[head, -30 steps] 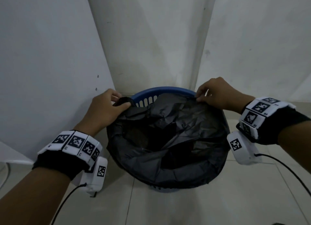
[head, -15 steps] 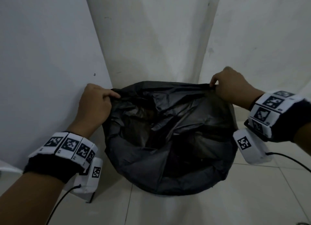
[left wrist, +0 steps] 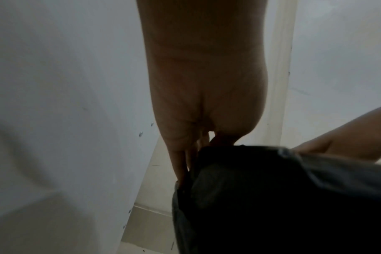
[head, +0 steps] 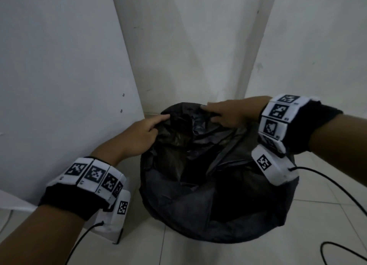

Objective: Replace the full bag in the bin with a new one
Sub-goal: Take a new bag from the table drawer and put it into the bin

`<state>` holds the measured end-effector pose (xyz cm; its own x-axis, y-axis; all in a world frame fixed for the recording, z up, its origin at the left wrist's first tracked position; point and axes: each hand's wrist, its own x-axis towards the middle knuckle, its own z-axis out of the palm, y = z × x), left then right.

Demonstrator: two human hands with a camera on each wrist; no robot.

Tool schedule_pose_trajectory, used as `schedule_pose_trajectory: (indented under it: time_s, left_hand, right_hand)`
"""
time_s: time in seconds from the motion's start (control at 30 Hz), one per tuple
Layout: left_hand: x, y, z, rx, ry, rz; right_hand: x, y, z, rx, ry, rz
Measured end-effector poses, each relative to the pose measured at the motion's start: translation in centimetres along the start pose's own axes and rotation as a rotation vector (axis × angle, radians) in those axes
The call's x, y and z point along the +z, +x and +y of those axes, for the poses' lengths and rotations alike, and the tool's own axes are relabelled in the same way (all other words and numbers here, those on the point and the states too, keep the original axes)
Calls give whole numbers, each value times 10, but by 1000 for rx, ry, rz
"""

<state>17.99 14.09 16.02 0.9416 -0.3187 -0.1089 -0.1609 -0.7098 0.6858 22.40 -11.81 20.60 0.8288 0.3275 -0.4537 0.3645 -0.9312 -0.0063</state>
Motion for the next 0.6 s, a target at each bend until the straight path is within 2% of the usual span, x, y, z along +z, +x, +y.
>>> schedule_pose_trajectory:
  time_s: [0.1,0.3,0.4,0.47,0.5,0.53,0.6]
  left_hand:
    - [4,7,-1,16,-123,4]
    - [9,16,-9,42,-172,48]
    - [13,12,-13,126,-197,52]
    - [17,11,-17,129,-186,35]
    - [19,9,-18,105,-184,26]
    - [21,9,-20,73,-197,17]
    - [25,10,-21,30,-272,17]
  right_hand:
    - [-6,13,1,27,69,63]
    - [-25,35,9,-44,75,354]
    - [-33,38,18,-68,186,613]
    - [-34,46,23,-55,193,803]
    - [-33,52,24,-20,144,823]
    - [-30,58,24,45,54,747]
    - [-23,71,24,160,-94,455]
